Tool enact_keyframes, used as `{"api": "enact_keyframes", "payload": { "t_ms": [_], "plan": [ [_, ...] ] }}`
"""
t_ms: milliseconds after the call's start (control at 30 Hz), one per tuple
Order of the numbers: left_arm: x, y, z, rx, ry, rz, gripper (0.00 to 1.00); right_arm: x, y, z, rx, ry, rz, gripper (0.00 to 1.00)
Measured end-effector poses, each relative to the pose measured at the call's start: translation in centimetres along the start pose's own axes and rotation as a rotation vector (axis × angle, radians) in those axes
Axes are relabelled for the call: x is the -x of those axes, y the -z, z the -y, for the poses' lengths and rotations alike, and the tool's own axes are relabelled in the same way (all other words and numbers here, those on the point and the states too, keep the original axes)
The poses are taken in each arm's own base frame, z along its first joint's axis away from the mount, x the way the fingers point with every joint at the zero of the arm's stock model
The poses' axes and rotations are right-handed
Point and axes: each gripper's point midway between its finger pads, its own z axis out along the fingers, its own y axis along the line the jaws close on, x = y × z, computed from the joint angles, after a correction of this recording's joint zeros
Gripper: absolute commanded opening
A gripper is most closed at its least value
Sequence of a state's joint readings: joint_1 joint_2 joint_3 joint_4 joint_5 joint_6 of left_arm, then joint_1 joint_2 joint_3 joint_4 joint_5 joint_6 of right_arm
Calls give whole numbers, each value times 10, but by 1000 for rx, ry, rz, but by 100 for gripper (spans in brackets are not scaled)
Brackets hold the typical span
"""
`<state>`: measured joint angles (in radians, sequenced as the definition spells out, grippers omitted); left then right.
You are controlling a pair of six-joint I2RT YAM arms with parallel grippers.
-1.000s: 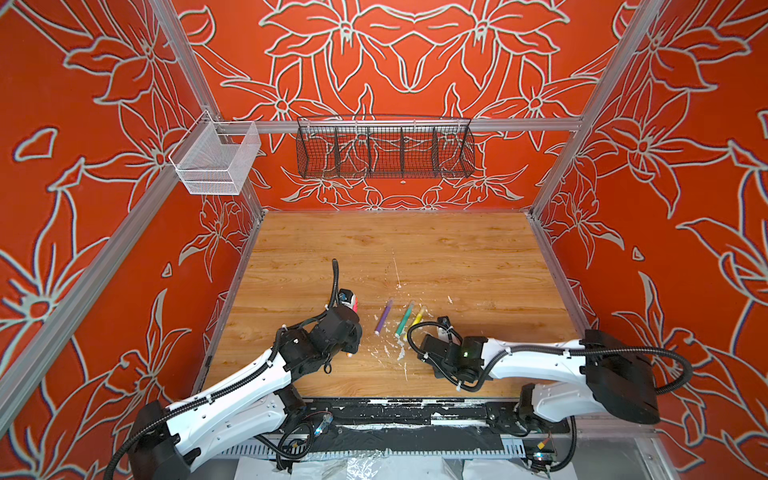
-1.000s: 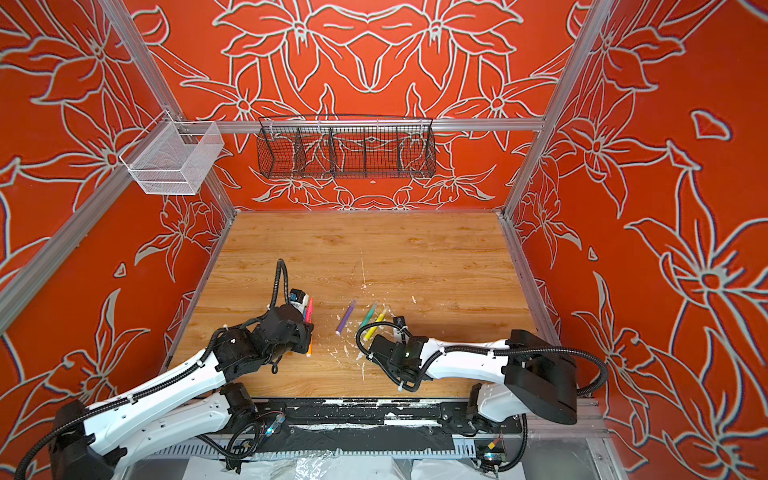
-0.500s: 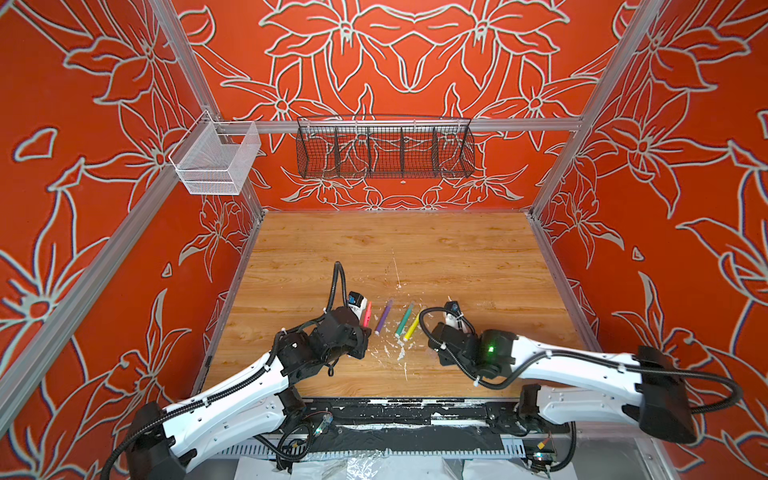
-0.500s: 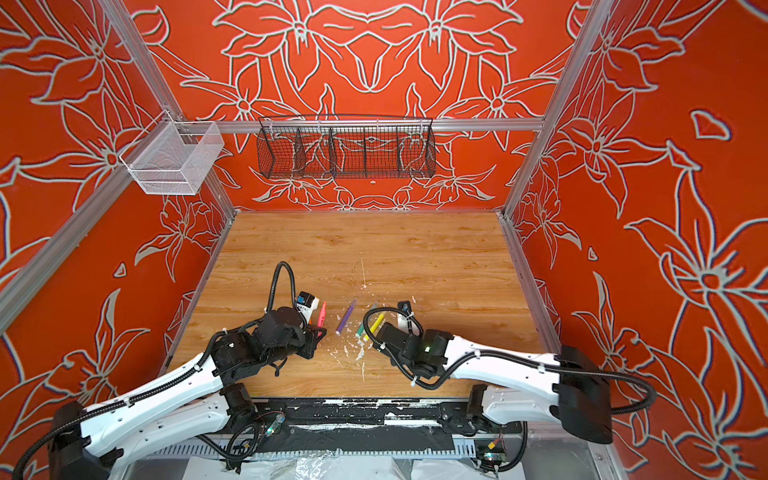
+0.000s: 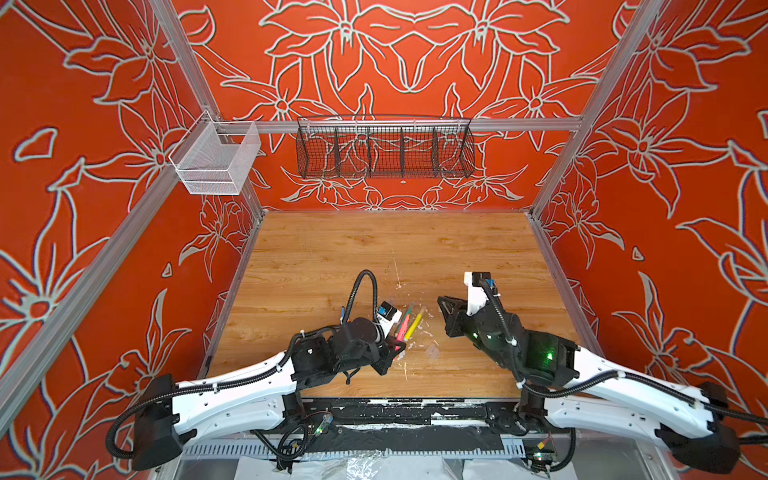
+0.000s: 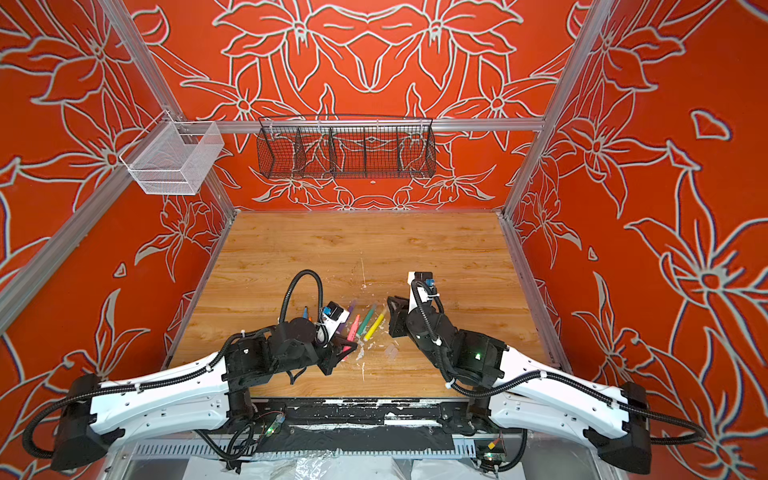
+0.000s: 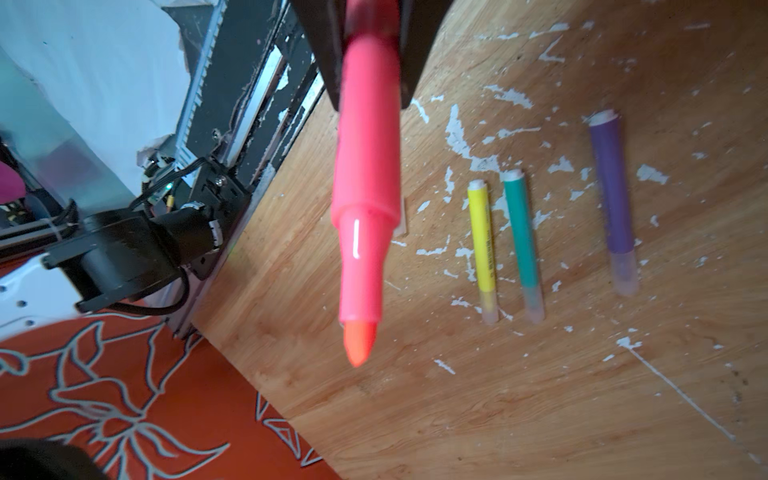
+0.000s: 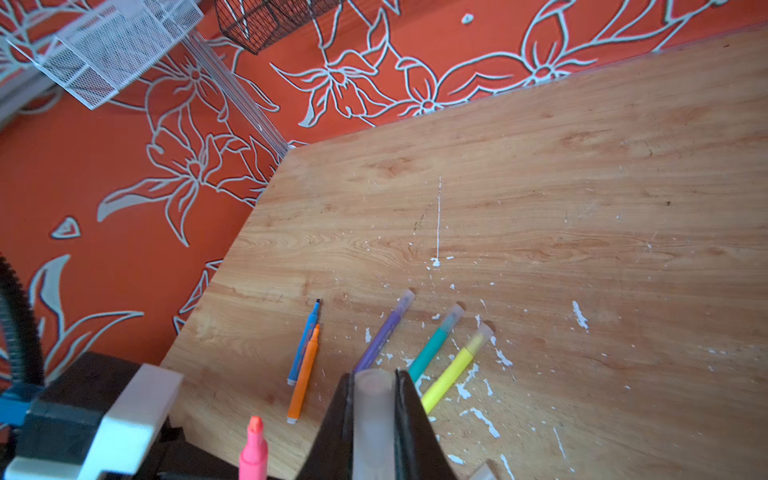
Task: Insert the pens into the pen caps
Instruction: 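Carry the cap toward the pink marker held by the left gripper, then lower the cap onto the pink marker tip with the right gripper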
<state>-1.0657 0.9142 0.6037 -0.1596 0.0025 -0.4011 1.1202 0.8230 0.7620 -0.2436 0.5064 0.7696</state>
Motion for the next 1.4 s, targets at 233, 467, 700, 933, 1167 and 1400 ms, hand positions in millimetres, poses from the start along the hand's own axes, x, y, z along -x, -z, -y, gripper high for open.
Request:
{"api": "enact_keyframes", "payload": {
  "t_ms": [233, 467, 700, 933, 1167, 1400],
  "plan": [
    [3, -5, 17, -61, -17, 16, 0, 7, 6, -2, 70, -62, 71, 10],
    [1, -12, 25, -83, -26, 1, 0, 12, 4, -23, 178, -119, 101, 10],
    [3, -17, 31, -97, -31, -1, 0, -1, -14, -43, 236, -129, 59, 8],
    [6, -18, 25, -58, -18, 16, 0, -8, -18, -44, 253, -140, 44, 7],
    [10, -18, 16, -10, -7, 39, 0, -14, -16, -37, 253, -159, 40, 7],
    [11, -18, 12, 14, -7, 45, 0, -15, -16, -40, 265, -170, 32, 7]
  ]
}}
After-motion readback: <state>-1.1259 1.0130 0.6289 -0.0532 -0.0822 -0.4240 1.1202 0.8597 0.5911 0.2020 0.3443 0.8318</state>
